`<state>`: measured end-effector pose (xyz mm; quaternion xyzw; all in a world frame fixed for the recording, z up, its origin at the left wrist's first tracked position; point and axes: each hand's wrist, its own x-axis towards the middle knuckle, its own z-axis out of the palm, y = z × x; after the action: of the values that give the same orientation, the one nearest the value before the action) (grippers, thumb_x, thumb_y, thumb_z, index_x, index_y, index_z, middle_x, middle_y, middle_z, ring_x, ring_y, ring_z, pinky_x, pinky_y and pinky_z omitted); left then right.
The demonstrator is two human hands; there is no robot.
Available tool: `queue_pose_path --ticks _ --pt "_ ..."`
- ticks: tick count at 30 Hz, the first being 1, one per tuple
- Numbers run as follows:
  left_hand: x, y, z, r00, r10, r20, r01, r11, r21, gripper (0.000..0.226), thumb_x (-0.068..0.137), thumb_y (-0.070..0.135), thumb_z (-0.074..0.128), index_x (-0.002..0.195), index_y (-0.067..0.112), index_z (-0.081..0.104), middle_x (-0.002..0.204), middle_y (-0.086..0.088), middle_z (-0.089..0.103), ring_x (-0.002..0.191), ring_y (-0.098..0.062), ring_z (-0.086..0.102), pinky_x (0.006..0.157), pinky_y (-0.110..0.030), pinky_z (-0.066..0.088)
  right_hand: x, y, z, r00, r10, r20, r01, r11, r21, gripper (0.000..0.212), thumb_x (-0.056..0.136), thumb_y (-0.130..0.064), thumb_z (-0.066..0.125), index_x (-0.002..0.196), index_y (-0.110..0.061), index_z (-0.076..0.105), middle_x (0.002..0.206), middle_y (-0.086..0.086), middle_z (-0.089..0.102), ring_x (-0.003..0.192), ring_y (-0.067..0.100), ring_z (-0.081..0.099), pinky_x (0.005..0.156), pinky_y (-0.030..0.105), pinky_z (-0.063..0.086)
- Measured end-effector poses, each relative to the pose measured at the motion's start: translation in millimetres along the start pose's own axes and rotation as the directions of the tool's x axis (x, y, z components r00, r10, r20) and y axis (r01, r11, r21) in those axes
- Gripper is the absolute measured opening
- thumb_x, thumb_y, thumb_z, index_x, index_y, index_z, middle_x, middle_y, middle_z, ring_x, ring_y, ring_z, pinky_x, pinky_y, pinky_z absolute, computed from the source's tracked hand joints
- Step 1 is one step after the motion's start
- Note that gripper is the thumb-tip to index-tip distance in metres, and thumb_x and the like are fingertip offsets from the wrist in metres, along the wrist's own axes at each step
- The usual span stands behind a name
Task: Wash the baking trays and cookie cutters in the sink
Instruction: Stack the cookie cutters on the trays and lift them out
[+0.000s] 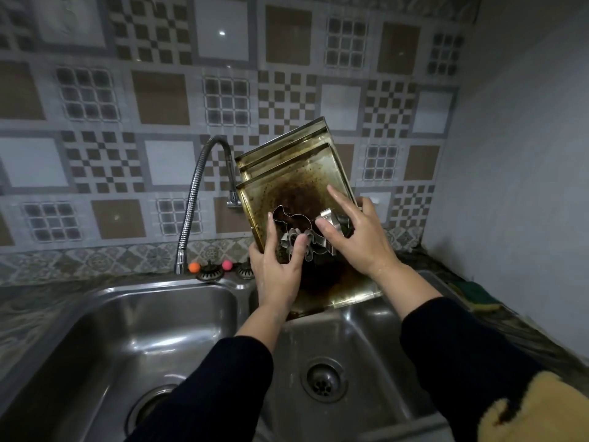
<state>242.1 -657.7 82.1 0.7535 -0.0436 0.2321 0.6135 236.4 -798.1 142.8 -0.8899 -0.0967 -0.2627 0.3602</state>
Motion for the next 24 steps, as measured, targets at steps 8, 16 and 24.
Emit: queue_pose_path --ticks 8,16,24 --pt "-2 8 -14 0.999 -0.019 0.039 0.019 1.0 0.011 0.073 0.074 0.076 0.044 0.138 0.067 0.008 0.158 -0.015 0.005 0.147 -0.033 0.004 0.111 -0.057 0.021 -5 -14 2 1.0 0.014 -0.011 -0.014 1.0 0.005 0.078 0.066 -0.08 0.041 0.139 -0.059 0.024 0.155 0.013 0.016 0.145 0.028 0.015 0.111 0.045 0.027" --pt "-9 -5 -31 0.998 -0.022 0.065 0.019 0.999 0.048 0.072 0.077 0.074 0.045 0.14 0.065 0.01 0.157 -0.014 0.007 0.147 -0.029 0.004 0.112 -0.052 0.02 -24 -22 15 0.997 0.07 -0.028 -0.07 0.998 -0.007 0.067 0.08 -0.066 0.05 0.141 -0.055 0.025 0.157 0.012 0.013 0.146 0.028 0.011 0.112 0.045 0.024" --pt "-34 -23 -49 0.974 -0.141 0.175 0.116 0.982 0.147 0.073 0.076 0.076 0.049 0.139 0.065 0.013 0.158 -0.01 0.004 0.147 -0.029 0.007 0.112 -0.051 0.023 -63 -11 40 0.971 0.24 -0.007 -0.238 0.964 0.118 0.069 0.078 -0.071 0.049 0.14 -0.057 0.024 0.159 0.007 0.007 0.147 0.026 0.009 0.112 0.047 0.022"
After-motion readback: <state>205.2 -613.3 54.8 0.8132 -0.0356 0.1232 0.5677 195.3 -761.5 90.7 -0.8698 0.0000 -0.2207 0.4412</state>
